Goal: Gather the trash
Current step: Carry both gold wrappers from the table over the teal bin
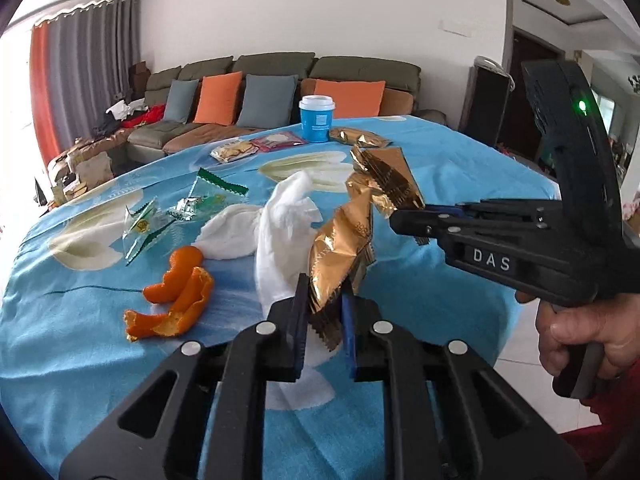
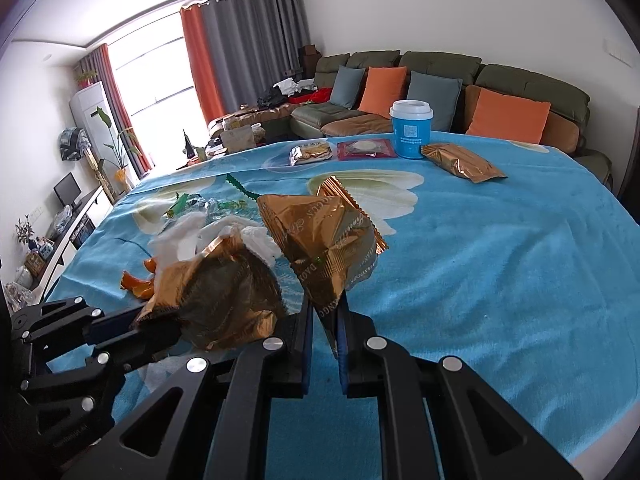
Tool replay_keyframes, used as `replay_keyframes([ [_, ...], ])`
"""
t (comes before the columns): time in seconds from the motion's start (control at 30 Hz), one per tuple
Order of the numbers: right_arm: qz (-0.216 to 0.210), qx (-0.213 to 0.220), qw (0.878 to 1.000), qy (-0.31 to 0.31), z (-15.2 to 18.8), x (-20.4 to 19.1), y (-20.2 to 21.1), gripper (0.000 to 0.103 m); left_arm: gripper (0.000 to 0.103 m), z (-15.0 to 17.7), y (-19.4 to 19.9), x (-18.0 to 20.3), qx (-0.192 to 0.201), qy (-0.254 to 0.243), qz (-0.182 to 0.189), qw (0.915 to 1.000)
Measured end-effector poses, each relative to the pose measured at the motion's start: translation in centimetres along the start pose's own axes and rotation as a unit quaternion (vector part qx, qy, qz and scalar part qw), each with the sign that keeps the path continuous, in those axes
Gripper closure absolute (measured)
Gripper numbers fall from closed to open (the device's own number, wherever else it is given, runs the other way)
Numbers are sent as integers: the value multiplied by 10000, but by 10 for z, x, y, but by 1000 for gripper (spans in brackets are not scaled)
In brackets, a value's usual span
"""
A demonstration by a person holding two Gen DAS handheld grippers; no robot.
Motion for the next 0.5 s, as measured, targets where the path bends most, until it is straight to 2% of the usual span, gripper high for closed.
replay_keyframes([
  [0.1, 14, 23, 10000, 8, 0, -2, 3, 94, 87, 1, 4, 2, 54, -40, -11, 10000],
  [0.13, 19, 26, 10000, 5, 0, -2, 4, 94, 81, 1, 6, 1, 79, -31, -64, 9999],
  [0.23, 43, 55, 10000, 16, -1, -3, 5, 94, 88, 2, 13, 3, 166, -79, -17, 9998],
  [0.37, 69, 102, 9999, 33, -2, -5, 9, 94, 89, 6, 20, 9, 221, -231, 53, 9995],
  [0.5, 39, 205, 9997, 96, -6, -9, 17, 94, 89, 5, 32, 6, 384, -131, 22, 9992],
])
Point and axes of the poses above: each gripper's, at about its wrist camera, not at the fingertips, and y roughly against the way its jaws point, x to its right, z to its underside, the point moved 6 cm from there along -y, roughly the way its jaws point, and after that the axes turned 4 degrees about z, right-handed, at the moved point
